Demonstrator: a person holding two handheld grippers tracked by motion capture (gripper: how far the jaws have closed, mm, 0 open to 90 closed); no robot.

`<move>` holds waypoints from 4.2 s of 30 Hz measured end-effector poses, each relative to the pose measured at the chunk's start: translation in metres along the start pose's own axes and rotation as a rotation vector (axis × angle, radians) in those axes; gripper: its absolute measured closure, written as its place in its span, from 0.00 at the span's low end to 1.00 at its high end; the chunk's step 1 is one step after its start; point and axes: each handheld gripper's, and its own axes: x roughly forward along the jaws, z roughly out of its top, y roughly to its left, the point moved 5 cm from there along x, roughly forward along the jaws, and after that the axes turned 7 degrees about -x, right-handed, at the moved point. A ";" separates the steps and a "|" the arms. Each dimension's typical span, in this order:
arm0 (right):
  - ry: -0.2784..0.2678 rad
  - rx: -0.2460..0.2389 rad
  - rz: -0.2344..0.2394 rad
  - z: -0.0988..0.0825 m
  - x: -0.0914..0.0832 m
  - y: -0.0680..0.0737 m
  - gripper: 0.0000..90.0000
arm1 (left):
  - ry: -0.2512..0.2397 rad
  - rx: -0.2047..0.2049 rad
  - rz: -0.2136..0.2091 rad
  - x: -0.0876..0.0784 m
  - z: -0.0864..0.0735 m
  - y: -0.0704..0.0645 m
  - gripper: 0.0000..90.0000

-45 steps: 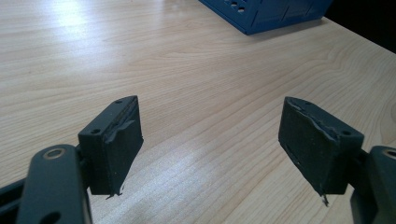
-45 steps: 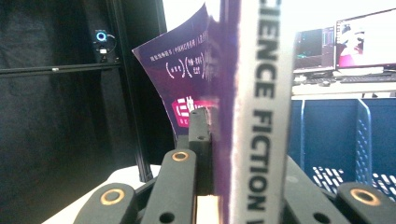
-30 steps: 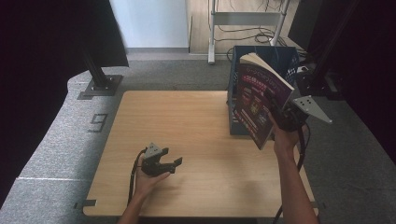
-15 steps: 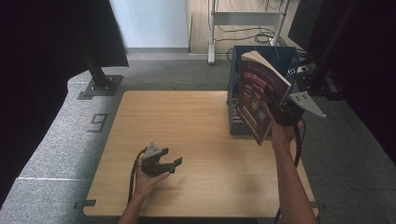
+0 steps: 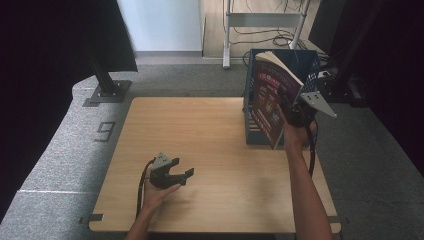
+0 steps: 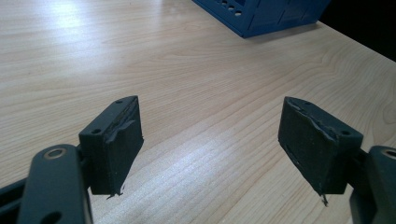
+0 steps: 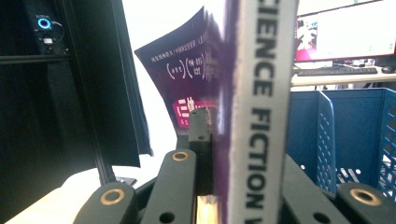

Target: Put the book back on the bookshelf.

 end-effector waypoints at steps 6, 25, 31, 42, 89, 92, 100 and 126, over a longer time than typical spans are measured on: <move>0.000 0.006 -0.011 -0.001 0.008 0.002 0.91 | -0.008 -0.003 -0.002 -0.003 0.001 0.001 0.24; 0.007 0.016 -0.057 -0.007 0.034 0.000 0.91 | -0.023 -0.019 -0.004 -0.007 0.002 0.005 0.24; 0.012 0.014 -0.070 -0.009 0.039 -0.002 0.91 | -0.018 -0.025 -0.015 -0.006 0.002 0.003 0.24; 0.013 0.014 -0.096 -0.008 0.051 -0.008 0.91 | -0.022 -0.026 -0.019 -0.007 0.003 0.003 0.25; 0.028 0.004 -0.153 -0.026 0.095 -0.021 0.91 | -0.034 -0.017 -0.021 -0.008 0.005 0.002 0.25; 0.031 0.002 -0.151 -0.029 0.099 -0.020 0.91 | -0.038 -0.021 -0.018 -0.009 0.005 0.003 0.25; 0.057 -0.036 -0.169 -0.036 0.114 -0.015 0.91 | -0.045 -0.024 -0.020 -0.011 0.006 0.003 0.25; 0.115 -0.039 -0.163 -0.086 0.135 -0.007 0.90 | -0.042 -0.058 -0.021 -0.011 0.004 0.011 0.25</move>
